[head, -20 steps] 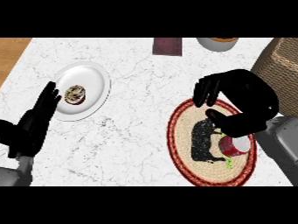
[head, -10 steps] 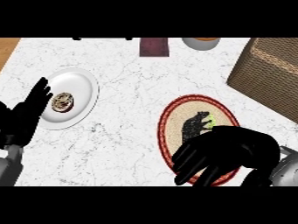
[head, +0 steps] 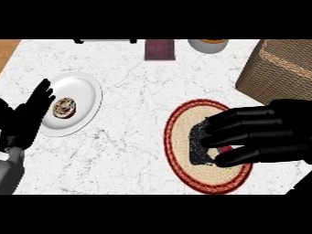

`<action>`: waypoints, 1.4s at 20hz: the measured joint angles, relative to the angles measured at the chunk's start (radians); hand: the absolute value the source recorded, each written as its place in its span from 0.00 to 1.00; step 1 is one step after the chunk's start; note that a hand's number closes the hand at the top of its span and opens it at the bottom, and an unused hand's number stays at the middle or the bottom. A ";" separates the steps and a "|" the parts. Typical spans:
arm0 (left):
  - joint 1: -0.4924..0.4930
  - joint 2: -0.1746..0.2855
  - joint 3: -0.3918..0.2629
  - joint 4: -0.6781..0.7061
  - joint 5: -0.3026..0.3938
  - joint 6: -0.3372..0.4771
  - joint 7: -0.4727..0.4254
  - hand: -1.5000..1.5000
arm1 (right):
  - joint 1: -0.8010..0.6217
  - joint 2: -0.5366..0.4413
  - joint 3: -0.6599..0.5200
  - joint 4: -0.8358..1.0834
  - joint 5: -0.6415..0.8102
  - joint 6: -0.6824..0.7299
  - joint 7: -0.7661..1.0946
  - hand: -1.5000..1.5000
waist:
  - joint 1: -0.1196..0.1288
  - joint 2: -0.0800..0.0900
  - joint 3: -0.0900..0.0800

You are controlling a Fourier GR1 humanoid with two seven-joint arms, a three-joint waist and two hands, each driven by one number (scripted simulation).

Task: Pick the can from the placemat and place it in the basket

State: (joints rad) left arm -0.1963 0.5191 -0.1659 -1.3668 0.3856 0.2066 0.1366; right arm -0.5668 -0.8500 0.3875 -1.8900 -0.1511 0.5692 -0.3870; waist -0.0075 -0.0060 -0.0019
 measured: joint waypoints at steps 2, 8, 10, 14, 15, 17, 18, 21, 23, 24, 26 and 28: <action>-0.007 -0.007 -0.003 0.010 -0.005 -0.004 -0.006 0.50 | -0.054 -0.041 -0.044 0.027 0.038 0.005 0.038 0.00 | 0.004 0.003 0.000; -0.023 -0.005 0.007 0.004 -0.014 -0.023 0.010 0.50 | -0.224 -0.102 -0.078 0.139 0.060 0.155 0.142 0.00 | 0.021 0.006 0.000; -0.025 -0.007 0.006 -0.004 -0.019 -0.024 0.019 0.50 | -0.261 -0.123 -0.069 0.173 0.072 0.225 0.139 0.00 | 0.024 0.007 0.000; -0.034 -0.015 0.017 0.013 -0.024 -0.036 0.012 0.50 | -0.310 -0.162 -0.057 0.260 0.112 0.278 0.109 0.00 | 0.029 0.012 0.001; -0.039 -0.017 0.017 0.015 -0.028 -0.038 0.011 0.50 | -0.318 -0.168 -0.052 0.282 0.119 0.282 0.096 0.00 | 0.030 0.013 0.001; -0.038 -0.013 0.025 0.017 -0.028 -0.045 0.008 0.50 | -0.313 -0.186 -0.047 0.308 0.118 0.284 0.070 0.00 | 0.031 0.014 0.002; -0.032 -0.011 0.026 0.013 -0.030 -0.048 0.007 0.50 | -0.305 -0.190 -0.041 0.321 0.119 0.281 0.057 0.00 | 0.032 0.014 0.002; -0.027 -0.018 0.030 0.020 -0.034 -0.051 -0.006 0.50 | -0.292 -0.209 -0.041 0.363 0.101 0.267 0.019 0.00 | 0.032 0.015 0.003; -0.026 -0.023 0.031 0.021 -0.037 -0.051 -0.007 0.50 | -0.262 -0.208 -0.041 0.391 0.104 0.235 -0.022 0.00 | 0.031 0.016 0.003; -0.032 -0.018 0.035 0.016 -0.033 -0.057 0.003 0.50 | -0.250 -0.207 -0.039 0.405 0.104 0.221 -0.041 0.00 | 0.031 0.016 0.004; -0.031 -0.025 0.032 0.005 -0.037 -0.048 0.012 0.50 | -0.216 -0.205 -0.028 0.426 0.113 0.185 -0.085 0.00 | 0.032 0.016 0.004; -0.041 -0.030 0.035 0.016 -0.044 -0.044 0.012 0.50 | -0.192 -0.198 -0.007 0.441 0.135 0.150 -0.131 0.00 | 0.031 0.018 0.004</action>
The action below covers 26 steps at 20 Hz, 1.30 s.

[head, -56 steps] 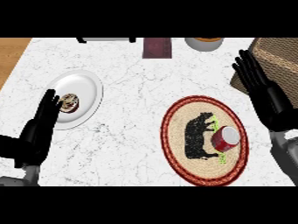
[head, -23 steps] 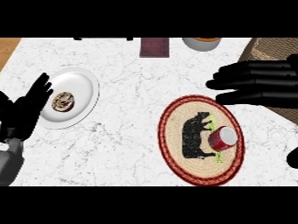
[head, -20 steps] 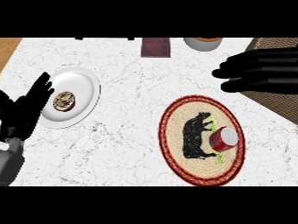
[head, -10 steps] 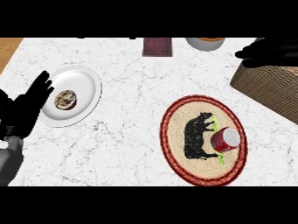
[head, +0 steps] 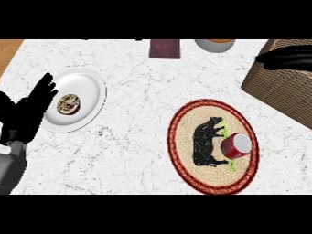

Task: Pick the can from the placemat and place it in the basket

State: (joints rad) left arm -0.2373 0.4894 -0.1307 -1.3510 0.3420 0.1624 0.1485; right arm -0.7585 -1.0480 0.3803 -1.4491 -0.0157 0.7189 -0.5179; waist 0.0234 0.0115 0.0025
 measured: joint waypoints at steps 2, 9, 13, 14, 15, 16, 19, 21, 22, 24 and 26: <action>-0.001 -0.005 0.001 0.001 -0.002 -0.002 0.001 0.50 | 0.025 0.017 0.029 0.018 0.032 -0.043 -0.041 0.00 | 0.002 0.000 0.000; -0.012 -0.019 0.013 0.032 -0.012 -0.014 -0.008 0.50 | 0.128 0.112 0.133 0.083 0.147 -0.214 -0.190 0.00 | -0.005 -0.003 -0.001; -0.008 -0.021 0.019 0.021 -0.014 -0.023 0.003 0.50 | 0.153 0.176 0.174 0.152 0.174 -0.270 -0.244 0.00 | -0.001 -0.004 -0.001; -0.003 -0.019 0.019 0.016 -0.016 -0.027 0.004 0.50 | 0.150 0.204 0.182 0.164 0.170 -0.274 -0.240 0.00 | 0.000 -0.004 -0.001; -0.003 -0.021 0.023 0.024 -0.017 -0.032 -0.004 0.50 | 0.157 0.220 0.194 0.170 0.170 -0.276 -0.241 0.00 | -0.002 -0.005 -0.002; 0.002 -0.029 0.019 0.016 -0.023 -0.027 -0.003 0.50 | 0.156 0.239 0.201 0.183 0.174 -0.280 -0.243 0.00 | -0.003 -0.006 -0.002; 0.019 -0.026 0.030 -0.001 -0.033 -0.030 0.004 0.50 | 0.159 0.294 0.228 0.221 0.225 -0.303 -0.244 0.00 | -0.005 -0.008 -0.002; 0.026 -0.033 0.034 0.000 -0.043 -0.030 0.000 0.50 | 0.157 0.315 0.250 0.252 0.274 -0.317 -0.257 0.00 | -0.007 -0.008 -0.002; 0.031 -0.033 0.037 -0.004 -0.043 -0.036 0.000 0.50 | 0.158 0.331 0.264 0.268 0.300 -0.328 -0.261 0.00 | -0.007 -0.008 -0.002; 0.044 -0.036 0.042 -0.023 -0.049 -0.036 0.007 0.50 | 0.146 0.353 0.277 0.300 0.340 -0.332 -0.263 0.00 | -0.007 -0.009 -0.002; 0.037 -0.040 0.050 -0.020 -0.058 -0.038 0.013 0.50 | 0.135 0.370 0.284 0.317 0.376 -0.332 -0.264 0.00 | -0.010 -0.009 -0.002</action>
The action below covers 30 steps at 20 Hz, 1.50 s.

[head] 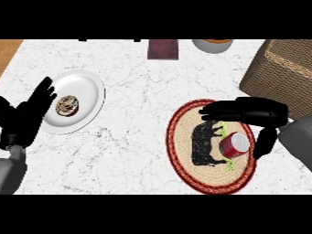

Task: Pick the can from the placemat and place it in the basket

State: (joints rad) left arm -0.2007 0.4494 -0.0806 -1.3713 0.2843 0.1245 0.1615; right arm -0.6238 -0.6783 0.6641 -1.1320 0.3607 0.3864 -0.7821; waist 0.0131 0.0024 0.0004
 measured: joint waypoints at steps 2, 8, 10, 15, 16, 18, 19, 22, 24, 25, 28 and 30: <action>-0.020 -0.010 0.007 0.016 -0.007 -0.002 0.003 0.50 | -0.003 0.008 0.007 0.041 0.043 -0.020 -0.028 0.00 | -0.002 0.000 0.000; -0.030 -0.025 0.030 0.041 -0.028 -0.020 0.000 0.50 | -0.022 0.034 -0.010 0.132 0.102 -0.048 -0.086 0.00 | -0.003 0.000 0.000; -0.026 -0.030 0.033 0.035 -0.032 -0.025 0.005 0.50 | -0.031 0.038 -0.010 0.157 0.114 -0.052 -0.099 0.00 | -0.002 0.000 0.000; -0.031 -0.041 0.035 0.015 -0.046 -0.016 0.027 0.50 | -0.028 0.038 0.006 0.165 0.107 -0.050 -0.123 0.00 | -0.003 0.000 0.000; -0.023 -0.040 0.035 0.005 -0.046 -0.020 0.032 0.50 | -0.023 0.034 0.011 0.166 0.108 -0.054 -0.130 0.00 | -0.002 -0.001 0.000; -0.023 -0.037 0.046 0.009 -0.042 -0.030 0.032 0.50 | -0.018 0.032 0.021 0.159 0.107 -0.058 -0.140 0.00 | -0.003 -0.001 0.000; -0.024 -0.040 0.042 0.001 -0.047 -0.027 0.040 0.50 | -0.017 0.031 0.026 0.168 0.109 -0.063 -0.150 0.00 | -0.002 0.000 0.000; -0.028 -0.047 0.051 0.011 -0.057 -0.028 0.033 0.50 | -0.007 0.023 0.031 0.158 0.118 -0.076 -0.162 0.00 | -0.006 -0.001 0.000; -0.031 -0.050 0.063 0.024 -0.057 -0.040 0.023 0.50 | 0.000 0.033 0.029 0.180 0.139 -0.096 -0.174 0.00 | -0.006 -0.001 0.000; -0.022 -0.053 0.065 0.018 -0.059 -0.043 0.019 0.50 | 0.014 0.039 0.029 0.172 0.149 -0.104 -0.171 0.00 | -0.007 -0.001 0.000; -0.019 -0.061 0.070 -0.002 -0.074 -0.035 0.037 0.50 | 0.028 0.034 0.022 0.169 0.178 -0.117 -0.176 0.00 | -0.008 -0.002 0.000; -0.024 -0.063 0.082 0.005 -0.075 -0.046 0.037 0.50 | 0.029 0.057 0.015 0.196 0.207 -0.131 -0.180 0.00 | -0.007 -0.001 0.000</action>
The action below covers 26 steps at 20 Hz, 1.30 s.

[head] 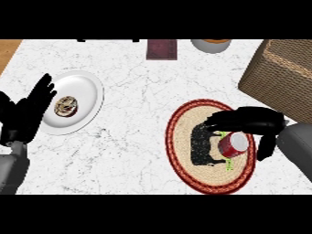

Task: Pick the can from the placemat and place it in the basket

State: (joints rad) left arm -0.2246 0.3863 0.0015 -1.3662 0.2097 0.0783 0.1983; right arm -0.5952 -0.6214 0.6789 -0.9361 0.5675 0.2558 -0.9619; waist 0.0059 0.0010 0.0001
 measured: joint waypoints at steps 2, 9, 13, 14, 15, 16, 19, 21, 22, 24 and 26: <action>0.020 -0.013 -0.003 -0.016 -0.012 0.002 -0.003 0.50 | 0.004 0.025 -0.006 0.007 0.022 -0.009 0.003 0.00 | 0.001 0.000 0.000; 0.012 -0.014 0.026 0.022 -0.020 -0.035 -0.022 0.50 | 0.032 0.060 0.006 0.012 0.136 -0.090 -0.032 1.00 | -0.001 -0.003 -0.003; 0.016 -0.025 0.028 -0.002 -0.039 -0.029 -0.002 0.50 | 0.046 0.077 -0.012 -0.002 0.176 -0.106 -0.038 1.00 | 0.000 -0.006 -0.004; 0.022 -0.029 0.024 -0.013 -0.041 -0.027 0.006 0.50 | 0.048 0.098 -0.023 -0.005 0.172 -0.096 0.007 1.00 | -0.001 -0.007 -0.005; 0.023 -0.024 0.030 -0.014 -0.037 -0.031 0.006 0.50 | 0.054 0.120 -0.043 0.000 0.161 -0.087 0.070 1.00 | -0.005 -0.009 -0.006; 0.028 -0.023 0.034 -0.012 -0.037 -0.030 0.002 0.50 | 0.062 0.145 -0.072 0.010 0.143 -0.086 0.142 1.00 | -0.010 -0.012 -0.008; 0.039 -0.018 0.047 -0.006 -0.035 -0.023 0.003 0.50 | 0.095 0.209 -0.181 0.044 0.076 -0.116 0.355 1.00 | -0.042 -0.022 -0.011; 0.046 -0.017 0.053 -0.005 -0.035 -0.018 0.001 0.50 | 0.115 0.253 -0.242 0.058 0.046 -0.156 0.501 1.00 | -0.058 -0.030 -0.014; 0.048 -0.014 0.056 -0.006 -0.034 -0.019 0.002 0.50 | 0.122 0.277 -0.264 0.059 0.040 -0.177 0.576 1.00 | -0.061 -0.033 -0.016; 0.048 -0.012 0.057 -0.006 -0.032 -0.022 0.004 0.50 | 0.122 0.333 -0.296 0.056 0.041 -0.219 0.733 1.00 | -0.058 -0.035 -0.021; 0.053 -0.013 0.054 -0.007 -0.034 -0.026 -0.001 0.50 | 0.124 0.395 -0.311 0.035 0.053 -0.262 0.887 1.00 | -0.054 -0.039 -0.025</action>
State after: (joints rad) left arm -0.1715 0.3734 0.0560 -1.3728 0.1762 0.0524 0.1973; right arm -0.4708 -0.2262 0.3683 -0.9014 0.6202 -0.0067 -0.0753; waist -0.0478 -0.0381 -0.0248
